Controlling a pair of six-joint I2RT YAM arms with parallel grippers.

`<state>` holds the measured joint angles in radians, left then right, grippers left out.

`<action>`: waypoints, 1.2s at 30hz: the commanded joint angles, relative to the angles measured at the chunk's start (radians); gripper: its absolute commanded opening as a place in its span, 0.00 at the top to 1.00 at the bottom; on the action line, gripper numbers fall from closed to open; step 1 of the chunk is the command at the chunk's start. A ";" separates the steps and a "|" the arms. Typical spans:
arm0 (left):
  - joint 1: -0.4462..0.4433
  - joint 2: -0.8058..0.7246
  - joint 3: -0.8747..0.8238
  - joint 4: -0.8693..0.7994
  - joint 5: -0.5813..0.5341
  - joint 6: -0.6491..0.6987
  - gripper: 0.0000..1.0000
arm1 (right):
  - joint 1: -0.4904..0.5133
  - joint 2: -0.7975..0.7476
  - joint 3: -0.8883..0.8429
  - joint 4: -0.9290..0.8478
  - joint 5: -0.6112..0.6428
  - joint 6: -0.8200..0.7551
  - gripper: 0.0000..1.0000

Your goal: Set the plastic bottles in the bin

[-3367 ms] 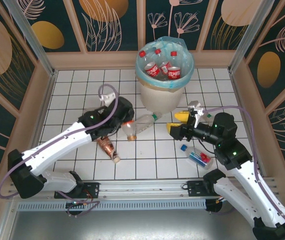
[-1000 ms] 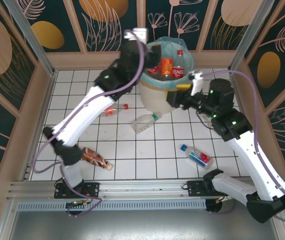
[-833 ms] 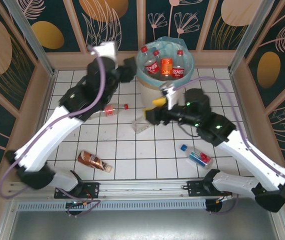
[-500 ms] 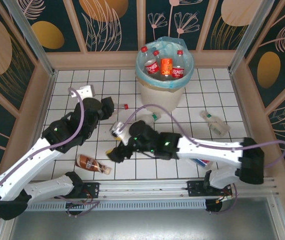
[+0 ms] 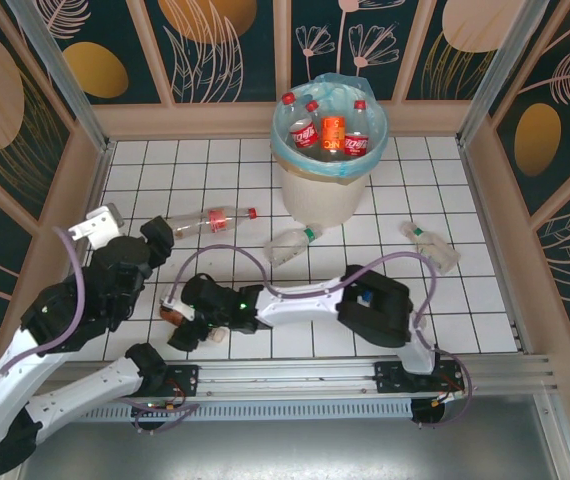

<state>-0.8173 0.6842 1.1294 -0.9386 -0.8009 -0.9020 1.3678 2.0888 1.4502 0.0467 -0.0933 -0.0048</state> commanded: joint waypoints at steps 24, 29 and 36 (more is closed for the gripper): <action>0.000 -0.108 0.018 0.019 -0.002 0.229 0.21 | -0.117 0.095 0.365 -0.347 -0.034 0.027 0.42; 0.000 -0.091 0.082 0.219 0.075 0.435 0.22 | -0.197 -0.122 0.282 -0.337 -0.027 0.045 0.44; 0.001 0.075 0.135 0.439 0.340 0.631 0.23 | -0.415 -0.477 0.137 -0.145 -0.161 0.113 0.48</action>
<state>-0.8173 0.6830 1.2469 -0.6498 -0.6136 -0.4065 1.0073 1.7184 1.6272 -0.2085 -0.1947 0.0700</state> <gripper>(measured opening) 0.769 0.553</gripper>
